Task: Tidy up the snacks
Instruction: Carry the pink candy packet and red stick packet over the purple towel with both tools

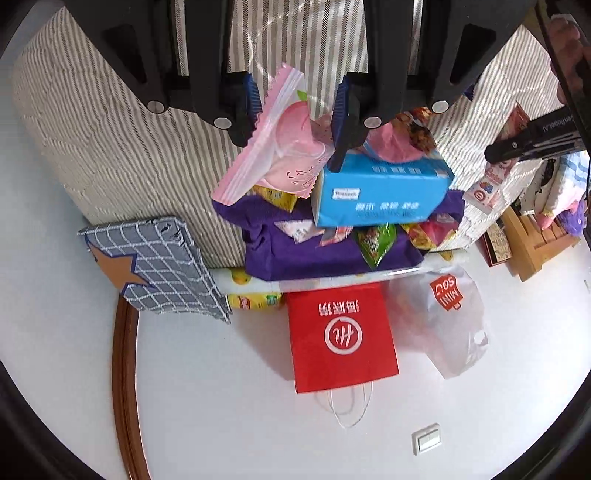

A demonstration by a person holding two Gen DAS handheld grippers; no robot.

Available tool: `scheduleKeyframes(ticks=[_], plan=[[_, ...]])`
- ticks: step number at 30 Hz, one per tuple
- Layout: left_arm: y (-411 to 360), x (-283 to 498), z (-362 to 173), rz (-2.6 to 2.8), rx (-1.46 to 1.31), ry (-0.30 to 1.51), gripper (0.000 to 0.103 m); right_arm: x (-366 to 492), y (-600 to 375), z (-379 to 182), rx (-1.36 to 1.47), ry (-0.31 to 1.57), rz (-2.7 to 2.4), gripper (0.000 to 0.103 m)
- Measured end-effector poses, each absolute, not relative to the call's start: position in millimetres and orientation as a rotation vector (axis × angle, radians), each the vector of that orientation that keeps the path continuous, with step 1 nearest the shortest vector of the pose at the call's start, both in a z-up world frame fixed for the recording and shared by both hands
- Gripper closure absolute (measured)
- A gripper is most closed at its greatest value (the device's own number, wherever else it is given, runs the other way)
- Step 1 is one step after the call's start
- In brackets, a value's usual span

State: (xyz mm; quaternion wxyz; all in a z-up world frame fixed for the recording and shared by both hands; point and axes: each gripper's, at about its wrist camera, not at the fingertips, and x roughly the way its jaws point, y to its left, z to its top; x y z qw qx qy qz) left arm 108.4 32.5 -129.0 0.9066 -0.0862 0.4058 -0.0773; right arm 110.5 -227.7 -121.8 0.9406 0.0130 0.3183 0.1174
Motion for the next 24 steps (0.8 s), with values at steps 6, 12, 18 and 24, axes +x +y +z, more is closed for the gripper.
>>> scheduleKeyframes(ticks=[6, 12, 18, 24], plan=[[21, 109, -114, -0.171, -0.150, 0.814, 0.082, 110, -225, -104, 0.028, 0.627, 0.248, 0.073], [12, 111, -99, -0.188, -0.142, 0.793, 0.082, 112, -220, -90, 0.022, 0.614, 0.264, 0.073], [6, 116, -88, -0.197, -0.135, 0.779, 0.082, 114, -217, -78, 0.018, 0.595, 0.275, 0.073], [0, 124, -77, -0.203, -0.122, 0.764, 0.082, 123, -214, -71, 0.022, 0.590, 0.288, 0.073]])
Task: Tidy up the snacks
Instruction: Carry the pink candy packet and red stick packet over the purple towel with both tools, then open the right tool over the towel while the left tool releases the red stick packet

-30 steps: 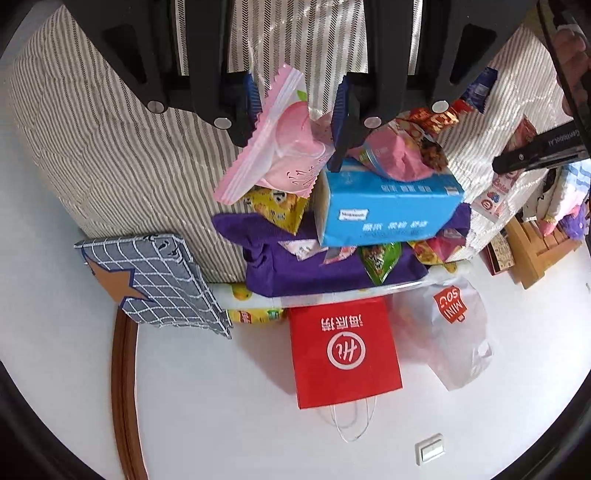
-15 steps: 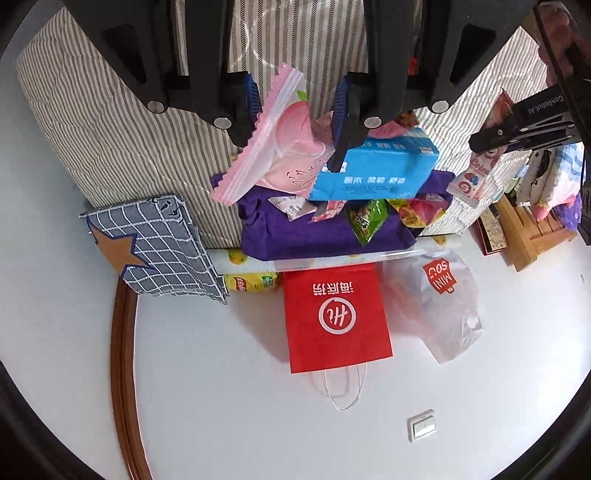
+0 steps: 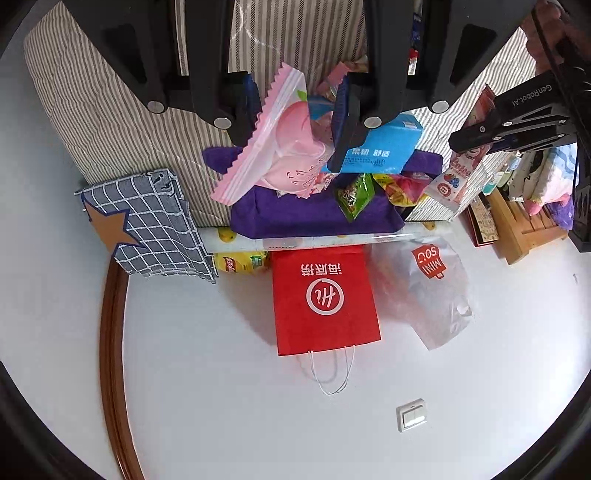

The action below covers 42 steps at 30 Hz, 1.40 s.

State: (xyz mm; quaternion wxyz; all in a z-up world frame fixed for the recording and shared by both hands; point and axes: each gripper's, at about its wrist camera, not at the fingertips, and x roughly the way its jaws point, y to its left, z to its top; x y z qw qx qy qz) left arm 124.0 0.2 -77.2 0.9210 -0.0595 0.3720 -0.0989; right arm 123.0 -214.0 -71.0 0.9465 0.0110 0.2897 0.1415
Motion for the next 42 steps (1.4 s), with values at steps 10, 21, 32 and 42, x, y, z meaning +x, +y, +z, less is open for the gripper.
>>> scheduleKeyframes(ticks=[10, 21, 32, 42], plan=[[1, 151, -64, -0.206, -0.108, 0.745, 0.082, 149, -203, -62, 0.016, 0.573, 0.312, 0.073], [25, 202, -52, -0.163, -0.127, 0.722, 0.082, 198, -191, -65, 0.000, 0.574, 0.310, 0.072], [48, 262, -55, -0.119, -0.150, 0.719, 0.082, 258, -186, -72, 0.016, 0.582, 0.290, 0.072], [57, 304, -89, -0.134, -0.177, 0.753, 0.082, 303, -183, -100, 0.020, 0.612, 0.288, 0.072]])
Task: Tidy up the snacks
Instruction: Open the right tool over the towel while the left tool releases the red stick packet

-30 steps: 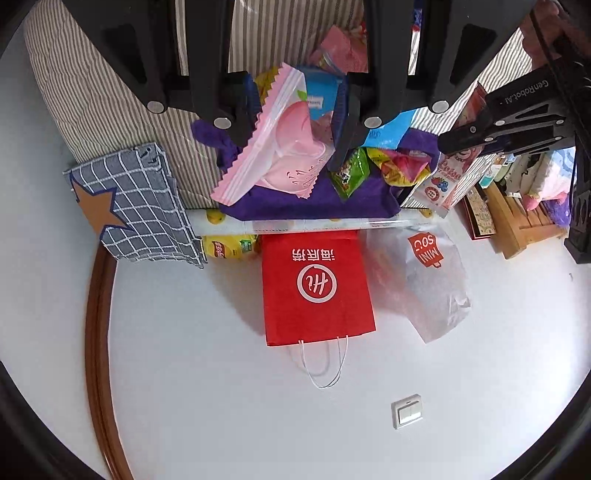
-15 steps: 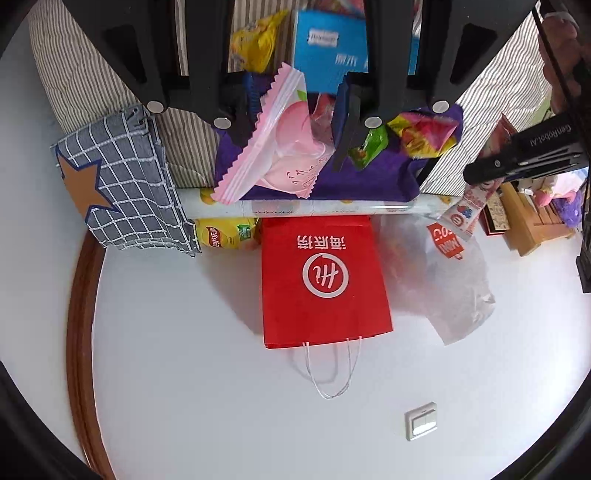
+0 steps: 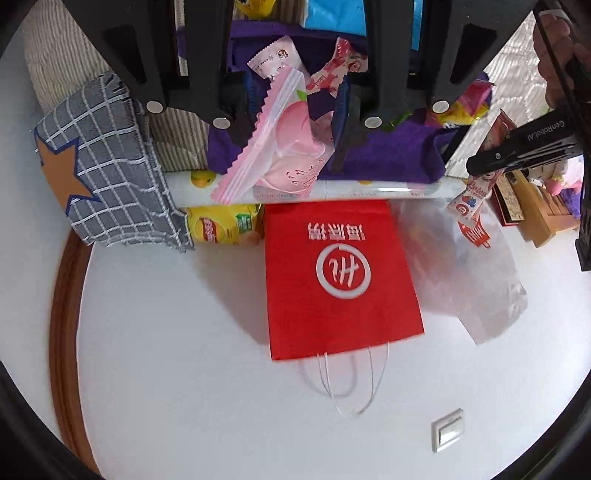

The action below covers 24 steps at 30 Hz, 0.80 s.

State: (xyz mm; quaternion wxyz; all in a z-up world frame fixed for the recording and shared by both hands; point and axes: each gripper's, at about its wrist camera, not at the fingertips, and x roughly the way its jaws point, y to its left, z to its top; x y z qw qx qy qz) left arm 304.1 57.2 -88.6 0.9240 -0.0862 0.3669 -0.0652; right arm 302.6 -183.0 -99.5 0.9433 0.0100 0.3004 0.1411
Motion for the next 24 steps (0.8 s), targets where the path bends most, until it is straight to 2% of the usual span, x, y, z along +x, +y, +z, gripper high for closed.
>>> scheduleKeyframes(ticks=[8, 24], plan=[[63, 307, -115, -0.133, -0.200, 0.806, 0.082, 314, -187, -142, 0.022, 0.722, 0.267, 0.072], [51, 309, -135, -0.109, -0.182, 0.840, 0.082, 313, -182, -149, 0.018, 0.735, 0.281, 0.071]])
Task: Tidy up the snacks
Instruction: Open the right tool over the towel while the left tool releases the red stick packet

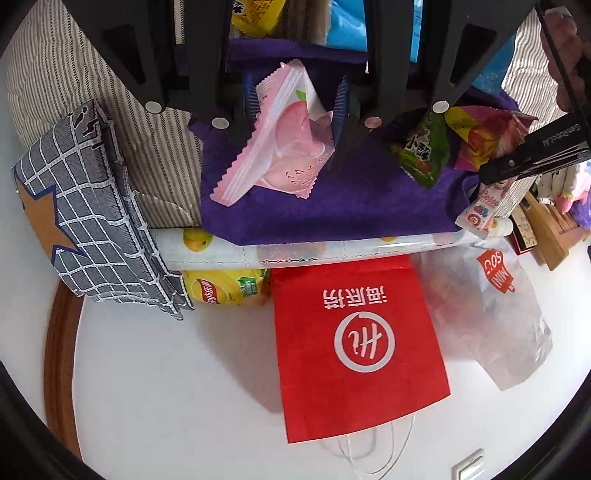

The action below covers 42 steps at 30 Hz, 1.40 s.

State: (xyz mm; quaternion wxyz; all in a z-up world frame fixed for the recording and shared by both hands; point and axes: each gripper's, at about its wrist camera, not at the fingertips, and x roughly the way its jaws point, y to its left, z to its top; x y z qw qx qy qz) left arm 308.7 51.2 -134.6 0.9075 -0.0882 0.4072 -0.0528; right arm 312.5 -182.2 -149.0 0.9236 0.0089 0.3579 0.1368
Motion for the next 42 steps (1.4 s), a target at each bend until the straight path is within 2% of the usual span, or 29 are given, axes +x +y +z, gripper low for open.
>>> scheduleKeyframes(ticks=[15, 18, 20, 33, 34, 36, 38, 42], plan=[[44, 307, -139, -0.114, -0.167, 0.855, 0.082, 312, -175, -156, 0.015, 0.756, 0.290, 0.070], [43, 308, -141, -0.116, -0.169, 0.859, 0.082, 313, -173, -157, 0.007, 0.767, 0.289, 0.066], [43, 307, -141, -0.119, -0.168, 0.860, 0.082, 313, -173, -158, 0.004, 0.772, 0.297, 0.059], [40, 303, -134, -0.132, -0.162, 0.826, 0.082, 310, -178, -154, 0.031, 0.747, 0.296, 0.056], [40, 302, -134, -0.135, -0.162, 0.825, 0.081, 310, -178, -153, 0.032, 0.744, 0.296, 0.056], [40, 303, -134, -0.132, -0.162, 0.825, 0.070, 309, -178, -152, 0.033, 0.739, 0.298, 0.056], [40, 303, -133, -0.124, -0.161, 0.823, 0.064, 308, -179, -152, 0.035, 0.733, 0.300, 0.056], [42, 304, -133, -0.112, -0.168, 0.827, 0.060, 308, -179, -152, 0.039, 0.732, 0.297, 0.056]])
